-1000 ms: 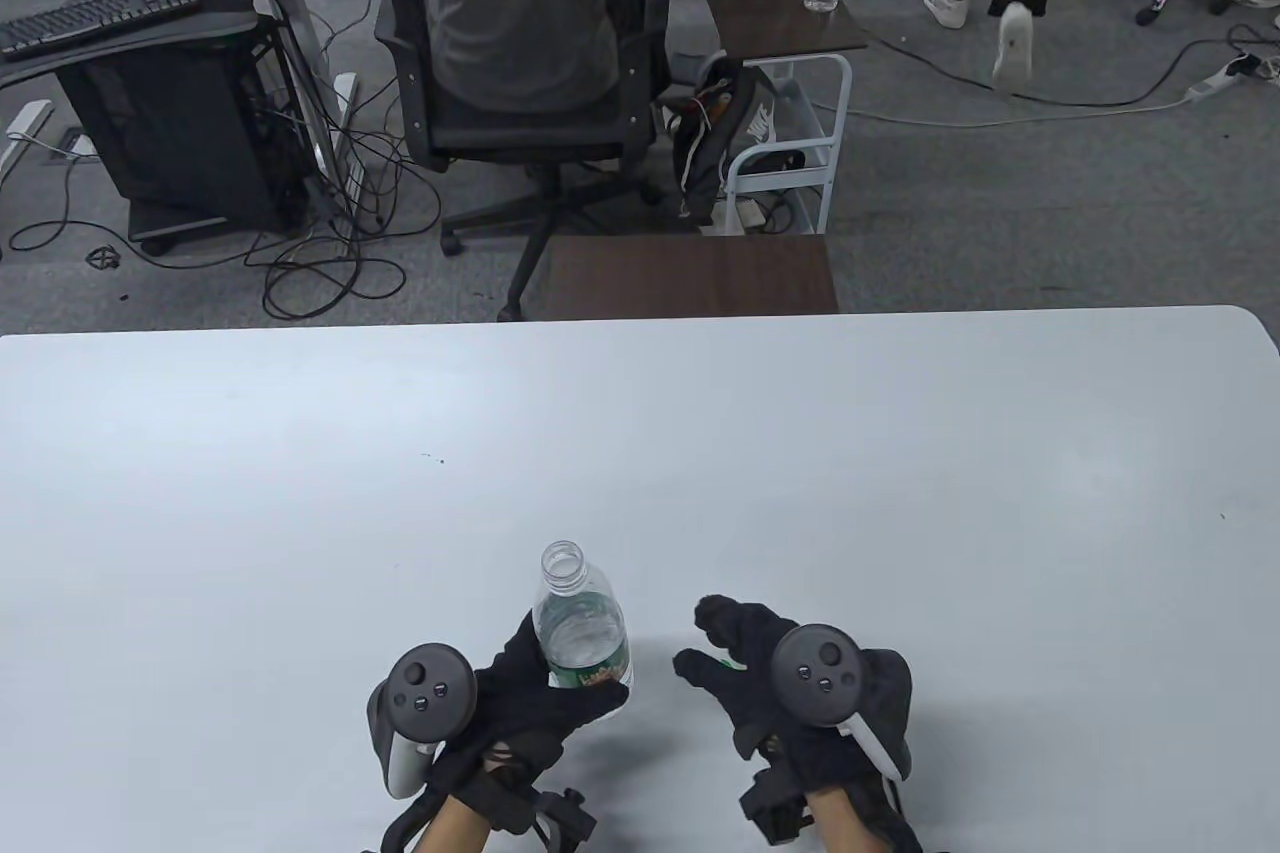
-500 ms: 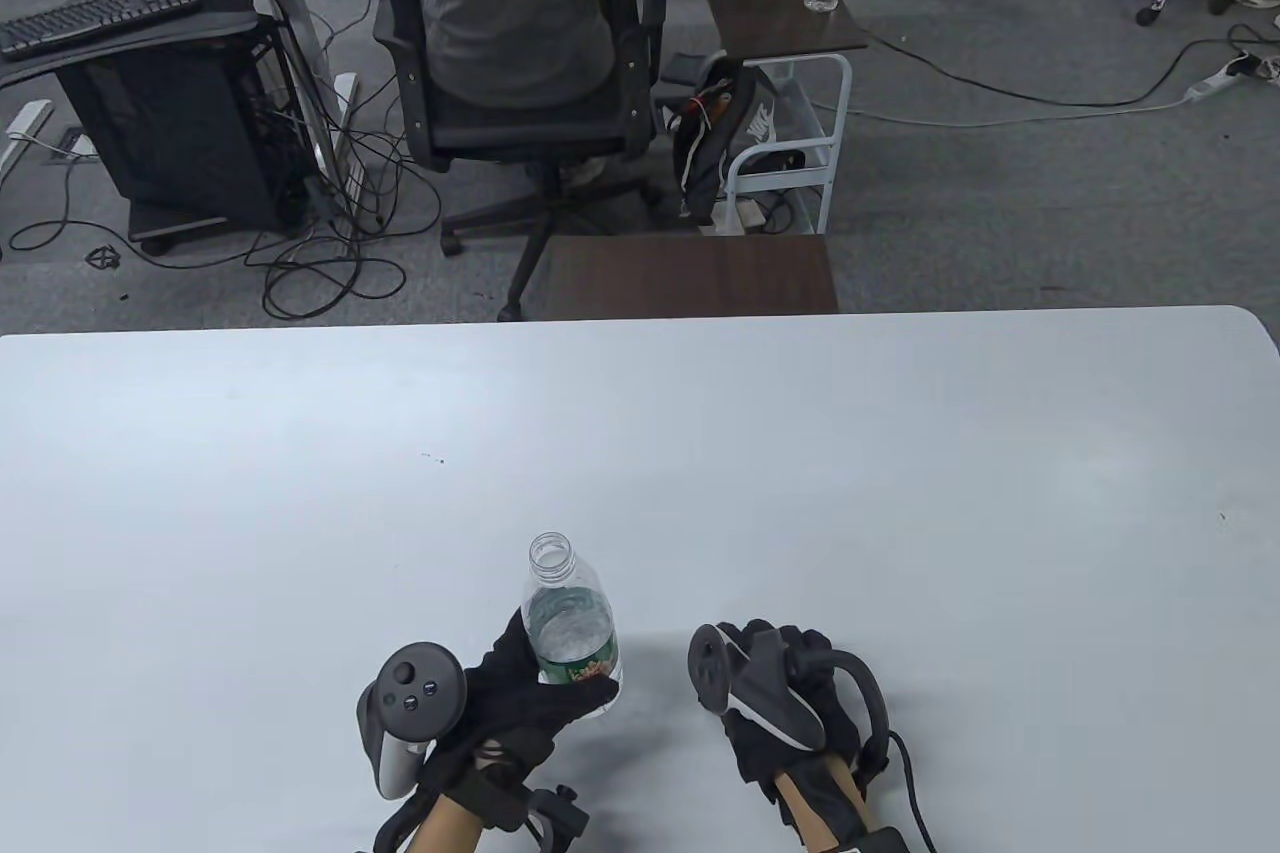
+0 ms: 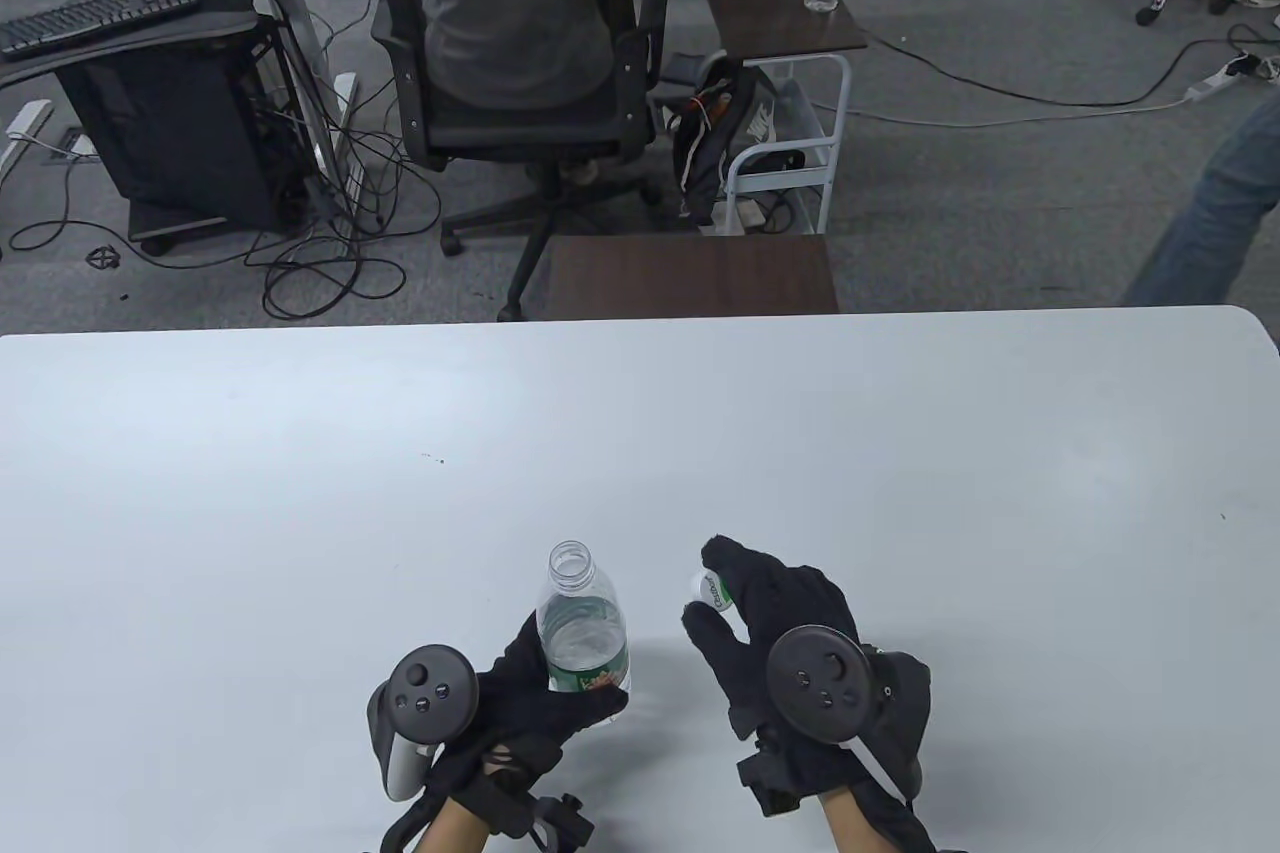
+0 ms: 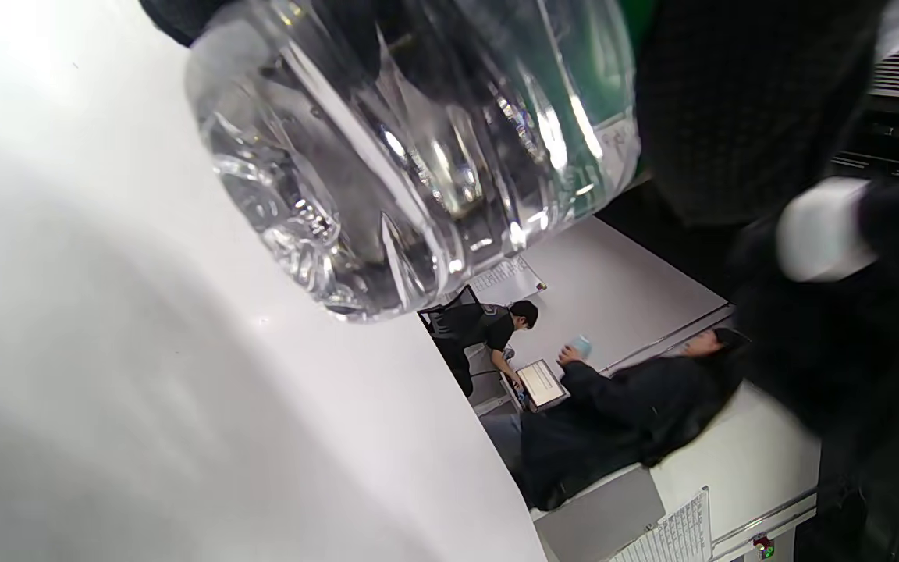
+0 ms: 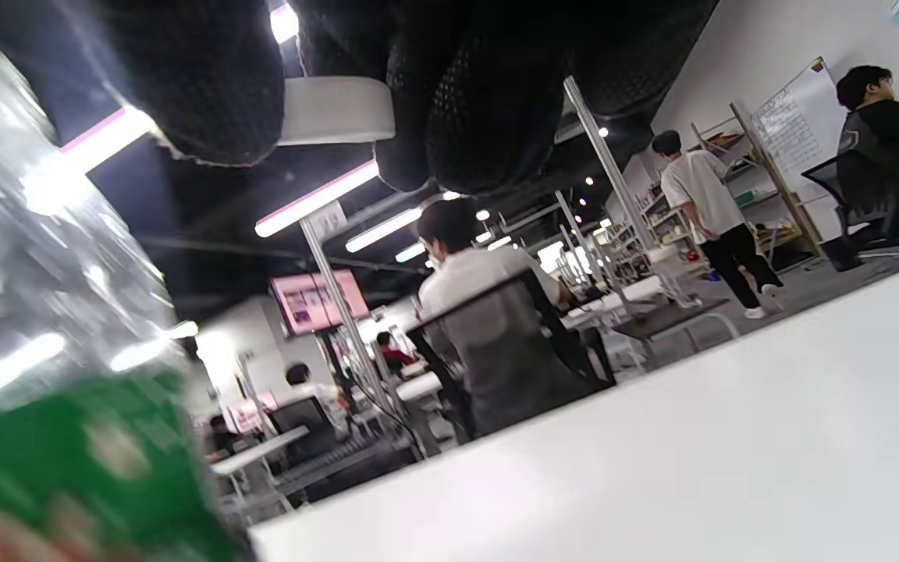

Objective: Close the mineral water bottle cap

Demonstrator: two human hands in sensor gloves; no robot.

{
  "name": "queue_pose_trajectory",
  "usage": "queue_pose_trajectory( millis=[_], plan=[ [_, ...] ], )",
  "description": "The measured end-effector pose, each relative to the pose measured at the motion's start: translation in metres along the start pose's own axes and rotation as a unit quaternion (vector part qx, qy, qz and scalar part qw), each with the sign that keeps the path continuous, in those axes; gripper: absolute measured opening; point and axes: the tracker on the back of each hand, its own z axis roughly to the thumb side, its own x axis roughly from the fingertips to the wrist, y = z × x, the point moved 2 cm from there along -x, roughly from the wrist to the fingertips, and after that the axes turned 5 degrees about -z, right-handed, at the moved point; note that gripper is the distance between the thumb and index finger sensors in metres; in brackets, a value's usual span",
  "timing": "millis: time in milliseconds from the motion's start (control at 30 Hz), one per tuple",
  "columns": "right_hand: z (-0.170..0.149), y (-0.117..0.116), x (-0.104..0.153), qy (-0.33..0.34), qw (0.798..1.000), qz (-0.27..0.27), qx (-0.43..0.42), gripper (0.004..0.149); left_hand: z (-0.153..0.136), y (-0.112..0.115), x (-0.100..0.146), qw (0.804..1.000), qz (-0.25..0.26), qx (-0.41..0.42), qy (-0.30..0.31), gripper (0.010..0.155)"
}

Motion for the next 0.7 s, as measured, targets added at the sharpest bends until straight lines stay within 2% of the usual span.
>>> queue_pose_trajectory(
  millis=[100, 133, 200, 400, 500, 700],
  plan=[
    [0.032, 0.023, -0.003, 0.01, 1.0, -0.013, -0.024, 0.057, 0.001, 0.002, 0.0, 1.0, -0.007, -0.003, 0.001, 0.093],
    [0.045, 0.029, -0.005, 0.014, 0.999, -0.001, -0.029, 0.056, 0.003, 0.003, 0.0, 1.0, -0.009, -0.008, 0.005, 0.093],
    [0.06, 0.032, -0.009, 0.018, 0.999, 0.009, -0.034, 0.056, 0.004, 0.004, 0.0, 1.0, -0.011, -0.006, 0.007, 0.093],
    [0.082, 0.02, -0.016, 0.031, 0.997, 0.054, -0.038, 0.055, 0.007, 0.005, 0.0, 1.0, -0.021, -0.011, 0.013, 0.093],
    [0.085, 0.011, -0.016, 0.042, 0.997, 0.069, -0.019, 0.054, 0.009, 0.006, 0.0, 0.999, -0.026, -0.025, 0.016, 0.093],
    [0.085, 0.007, -0.017, 0.045, 0.994, 0.089, -0.043, 0.052, 0.009, 0.005, 0.0, 0.999, -0.03, -0.018, 0.018, 0.093]
  ],
)
